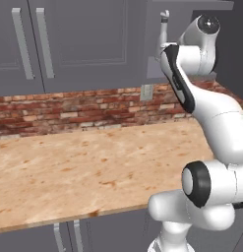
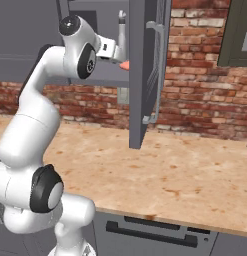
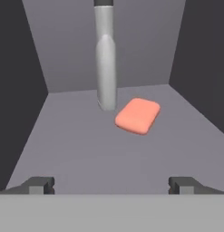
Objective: Locate and retrieve the spray and bar soap from the cabinet. Place them next to the sink.
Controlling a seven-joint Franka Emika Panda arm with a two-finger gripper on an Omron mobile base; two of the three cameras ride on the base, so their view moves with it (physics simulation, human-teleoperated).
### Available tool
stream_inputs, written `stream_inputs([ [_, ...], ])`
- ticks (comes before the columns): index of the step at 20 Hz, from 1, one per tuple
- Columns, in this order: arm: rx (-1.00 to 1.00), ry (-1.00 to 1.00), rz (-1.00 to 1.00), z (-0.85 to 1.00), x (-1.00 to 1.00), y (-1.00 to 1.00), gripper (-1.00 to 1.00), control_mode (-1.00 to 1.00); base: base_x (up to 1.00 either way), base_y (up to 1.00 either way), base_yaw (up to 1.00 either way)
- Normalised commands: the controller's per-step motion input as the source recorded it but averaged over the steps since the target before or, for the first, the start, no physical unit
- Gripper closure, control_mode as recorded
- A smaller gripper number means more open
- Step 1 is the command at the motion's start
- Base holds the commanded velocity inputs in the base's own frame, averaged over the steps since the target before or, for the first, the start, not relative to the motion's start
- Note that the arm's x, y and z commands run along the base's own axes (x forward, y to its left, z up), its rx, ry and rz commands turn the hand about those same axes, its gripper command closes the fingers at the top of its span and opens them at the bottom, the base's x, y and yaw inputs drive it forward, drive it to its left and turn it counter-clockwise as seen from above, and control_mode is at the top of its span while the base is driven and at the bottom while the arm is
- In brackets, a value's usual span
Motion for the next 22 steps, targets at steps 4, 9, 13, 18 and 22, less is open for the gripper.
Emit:
stream_inputs([
  [4, 0.0, 0.0, 0.05, 0.0, 0.56, -0.02, -1.0, -1.0, 0.0, 0.0, 0.0],
  [9, 0.0, 0.0, 0.04, -0.01, 0.43, -0.16, -1.0, -1.0, 0.0, 0.0, 0.0],
  [13, -0.01, 0.0, 0.03, -0.02, 0.38, -0.21, -1.0, -1.0, 0.0, 0.0, 0.0],
  [18, -0.02, -0.02, 0.0, -0.06, 0.41, -0.1, -1.0, -1.0, 0.0, 0.0, 0.0],
  [22, 0.0, -0.02, 0.0, -0.02, 0.37, -0.03, -1.0, -1.0, 0.0, 0.0, 0.0],
])
